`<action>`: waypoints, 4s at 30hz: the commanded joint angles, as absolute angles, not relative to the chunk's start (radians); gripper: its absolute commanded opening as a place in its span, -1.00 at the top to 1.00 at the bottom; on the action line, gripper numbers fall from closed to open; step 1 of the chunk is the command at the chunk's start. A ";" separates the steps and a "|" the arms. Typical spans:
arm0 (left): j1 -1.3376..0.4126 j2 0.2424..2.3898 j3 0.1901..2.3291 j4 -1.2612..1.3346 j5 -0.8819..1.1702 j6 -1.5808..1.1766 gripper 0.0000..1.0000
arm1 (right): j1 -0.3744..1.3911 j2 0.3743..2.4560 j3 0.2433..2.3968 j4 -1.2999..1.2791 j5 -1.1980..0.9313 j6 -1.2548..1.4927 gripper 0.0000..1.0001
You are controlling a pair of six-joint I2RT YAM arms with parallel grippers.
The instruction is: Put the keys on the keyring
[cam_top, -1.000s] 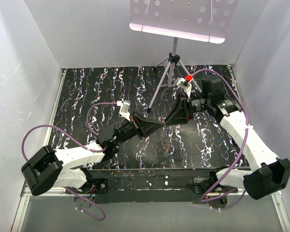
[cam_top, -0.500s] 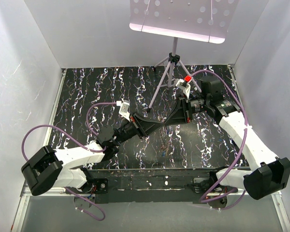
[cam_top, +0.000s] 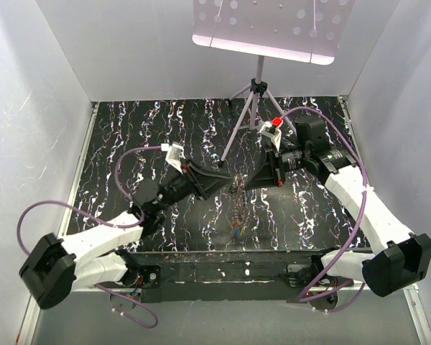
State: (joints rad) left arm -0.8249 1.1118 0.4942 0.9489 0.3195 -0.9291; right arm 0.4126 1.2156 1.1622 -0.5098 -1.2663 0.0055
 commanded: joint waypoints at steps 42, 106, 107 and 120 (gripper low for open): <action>-0.742 1.474 1.397 -0.561 0.996 -0.411 0.35 | 0.442 1.266 1.233 -0.744 -1.278 -0.225 0.97; -0.922 1.147 0.569 1.062 0.219 -0.850 1.00 | 0.287 1.259 1.410 -1.045 -1.445 -0.991 -0.10; -0.922 1.149 0.571 1.055 0.225 -0.850 1.00 | 0.288 1.262 1.413 -1.045 -1.443 -0.988 -0.09; -0.922 1.167 0.586 1.057 0.250 -0.859 1.00 | 0.333 1.264 1.407 -0.968 -1.422 -0.828 0.13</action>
State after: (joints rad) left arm -0.9184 1.1759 0.5480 1.0164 0.2466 -0.8543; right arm 0.3298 1.2678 1.3724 -1.0069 -1.4017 -0.8864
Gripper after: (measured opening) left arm 0.013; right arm 0.463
